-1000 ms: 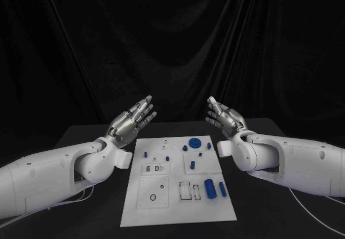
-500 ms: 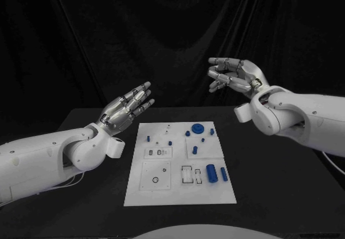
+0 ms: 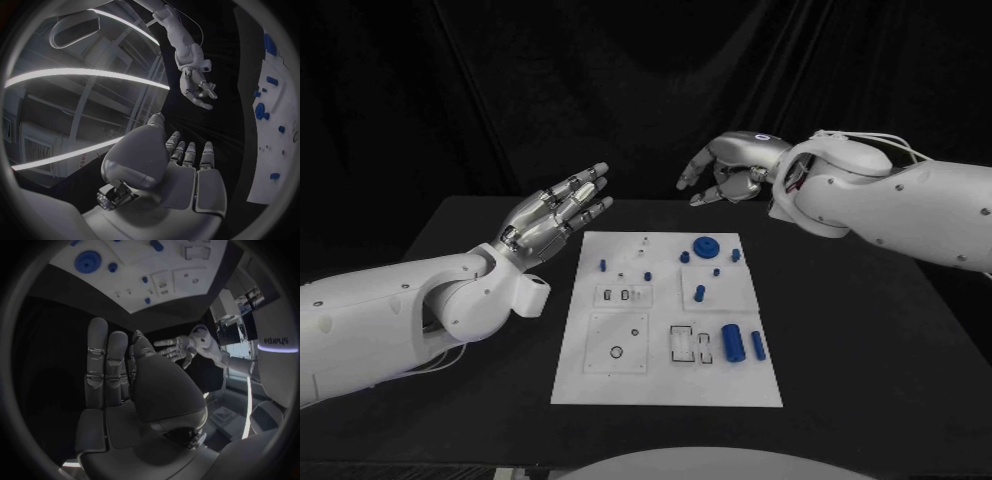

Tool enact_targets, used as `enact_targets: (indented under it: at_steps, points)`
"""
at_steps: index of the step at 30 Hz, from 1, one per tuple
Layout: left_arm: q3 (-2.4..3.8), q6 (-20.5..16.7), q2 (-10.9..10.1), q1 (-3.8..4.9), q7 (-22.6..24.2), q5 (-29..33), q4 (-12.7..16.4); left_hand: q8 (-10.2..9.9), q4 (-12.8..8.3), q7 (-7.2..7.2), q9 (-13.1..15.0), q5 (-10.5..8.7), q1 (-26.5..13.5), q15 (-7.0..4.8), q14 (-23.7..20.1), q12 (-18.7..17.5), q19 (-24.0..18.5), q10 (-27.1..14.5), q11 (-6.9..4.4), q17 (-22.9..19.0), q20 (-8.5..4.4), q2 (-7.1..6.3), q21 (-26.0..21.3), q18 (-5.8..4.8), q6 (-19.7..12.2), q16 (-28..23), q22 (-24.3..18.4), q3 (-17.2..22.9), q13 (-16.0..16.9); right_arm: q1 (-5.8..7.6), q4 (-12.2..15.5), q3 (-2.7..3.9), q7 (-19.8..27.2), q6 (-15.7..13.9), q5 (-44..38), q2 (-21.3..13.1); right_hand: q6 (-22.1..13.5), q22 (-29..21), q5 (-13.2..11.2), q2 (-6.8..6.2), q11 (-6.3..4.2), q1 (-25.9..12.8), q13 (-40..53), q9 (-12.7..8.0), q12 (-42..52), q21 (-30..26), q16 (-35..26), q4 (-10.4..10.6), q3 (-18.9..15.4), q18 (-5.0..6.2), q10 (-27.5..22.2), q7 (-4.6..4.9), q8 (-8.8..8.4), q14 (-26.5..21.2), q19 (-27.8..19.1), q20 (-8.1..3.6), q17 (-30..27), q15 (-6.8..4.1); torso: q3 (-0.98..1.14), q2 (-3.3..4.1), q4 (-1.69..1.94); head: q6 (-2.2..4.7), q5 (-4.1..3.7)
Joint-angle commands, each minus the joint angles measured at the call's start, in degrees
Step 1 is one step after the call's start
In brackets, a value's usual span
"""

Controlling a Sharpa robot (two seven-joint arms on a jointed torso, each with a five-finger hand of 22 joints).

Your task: Assemble the parts on the task board

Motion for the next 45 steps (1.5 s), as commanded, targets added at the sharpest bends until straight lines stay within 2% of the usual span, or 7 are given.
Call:
enact_targets:
  at_steps: [1,6,9,14,27,34,45]
  points:
    - [0.03,0.25,-0.17,0.12,2.12,-0.49,0.19,0.7,-0.11,0.05,0.91,1.02,0.49,0.77,-0.21,0.1,0.75,0.28,0.43,-0.41,0.3,-0.01,-0.53,-0.23,0.65,-0.55,-0.19,0.28,-0.05,-1.29,-1.48,-0.04,-5.74,2.83,-15.88,0.93,1.13,5.41,0.8,-1.31,-0.22,0.09,0.98,1.32,-1.36,5.63,4.07,0.35,2.53,-2.2,2.54,0.91,-0.16,1.42,0.95,-0.21,4.64,-0.18,-0.63,1.57,1.34,0.53,-0.86]
    - [0.03,0.44,-0.46,0.12,2.14,-0.5,-0.08,0.69,-0.06,0.08,0.9,1.23,0.66,0.81,-0.21,0.17,0.75,0.33,0.48,-0.41,0.35,-0.03,-0.53,-0.23,0.63,-0.55,-0.19,0.34,-0.03,-3.2,-3.36,-0.03,-6.51,3.79,-18.08,2.65,1.31,8.76,0.86,-3.08,-0.39,-1.02,1.53,2.09,-1.71,8.44,5.61,1.16,5.18,-2.3,3.61,0.72,-0.84,1.25,-0.12,-0.25,6.71,-0.08,-0.73,2.25,2.22,1.03,-1.68]
    - [0.03,0.56,-0.72,0.11,2.14,-0.5,-0.12,0.69,-0.06,0.09,0.9,1.26,0.68,0.82,-0.21,0.18,0.75,0.33,0.49,-0.41,0.36,-0.03,-0.53,-0.23,0.64,-0.55,-0.19,0.35,-0.03,-3.93,-4.09,-0.03,-6.84,4.61,-18.54,3.36,0.97,9.47,1.67,-3.83,-0.27,-1.52,1.68,2.3,-2.16,8.99,5.71,1.42,6.26,-2.28,3.11,0.81,-1.31,0.98,-0.72,-0.2,6.86,0.0,-0.68,3.1,3.19,1.81,-2.95]
    - [0.02,0.62,-0.94,0.1,2.23,-0.5,-0.21,0.71,-0.06,0.22,0.93,1.6,0.95,0.85,-0.21,0.27,0.75,0.37,0.62,-0.41,0.42,-0.04,-0.53,-0.23,0.84,-0.55,-0.19,0.47,-0.01,-4.8,-5.19,-0.03,-6.86,5.24,-18.84,4.18,0.44,12.94,4.51,-5.32,-0.23,-2.02,2.23,2.67,-2.5,11.43,7.66,1.47,9.04,-2.62,3.01,0.72,-2.24,1.46,-0.89,-0.09,10.05,0.03,-0.88,3.19,3.55,1.95,-3.36]
    - [0.02,1.25,-0.66,0.05,1.81,-0.5,-0.98,0.74,-0.13,0.37,0.95,2.04,1.4,0.74,-0.21,0.35,0.75,0.32,0.83,-0.41,0.45,-0.02,-0.53,-0.24,1.07,-0.55,-0.19,0.7,-0.02,-6.51,-6.33,-0.03,-6.67,5.54,-18.98,4.58,0.51,16.09,3.6,-7.21,-0.15,-5.38,3.92,3.26,-1.52,13.63,9.32,3.08,10.83,-2.88,3.29,0.81,-2.92,1.73,-1.09,0.02,12.38,0.12,-0.86,2.76,3.05,1.42,-2.97]
    - [0.01,1.54,-0.45,0.02,1.75,-0.5,-1.34,0.61,-0.29,-0.28,0.89,2.31,1.83,0.8,-0.21,0.39,0.75,0.25,0.81,-0.41,0.49,-0.09,-0.53,-0.24,0.6,-0.55,-0.19,0.89,-0.03,-7.71,-7.08,-0.03,-6.51,5.78,-18.98,4.72,-0.12,18.16,9.68,-8.38,0.27,-6.0,4.64,3.26,-2.35,14.86,9.77,2.94,13.77,-3.03,1.98,0.42,-4.26,1.73,-1.27,0.26,13.09,0.38,-0.82,2.69,3.07,1.1,-2.71]
    - [0.01,1.78,-0.35,-0.03,1.58,-0.5,-1.83,0.52,-0.38,-0.85,0.86,2.55,2.08,0.93,-0.21,0.42,0.75,0.19,0.81,-0.41,0.54,-0.18,-0.53,-0.24,0.3,-0.55,-0.19,1.0,-0.04,-9.0,-8.98,-0.03,-6.15,5.64,-18.98,5.47,0.24,18.85,11.47,-8.92,0.52,-6.62,4.94,3.36,-2.55,15.19,9.86,2.97,15.1,-3.07,2.33,0.66,-4.56,1.75,-1.39,0.39,13.3,0.51,-0.81,2.62,3.06,0.64,-2.62]
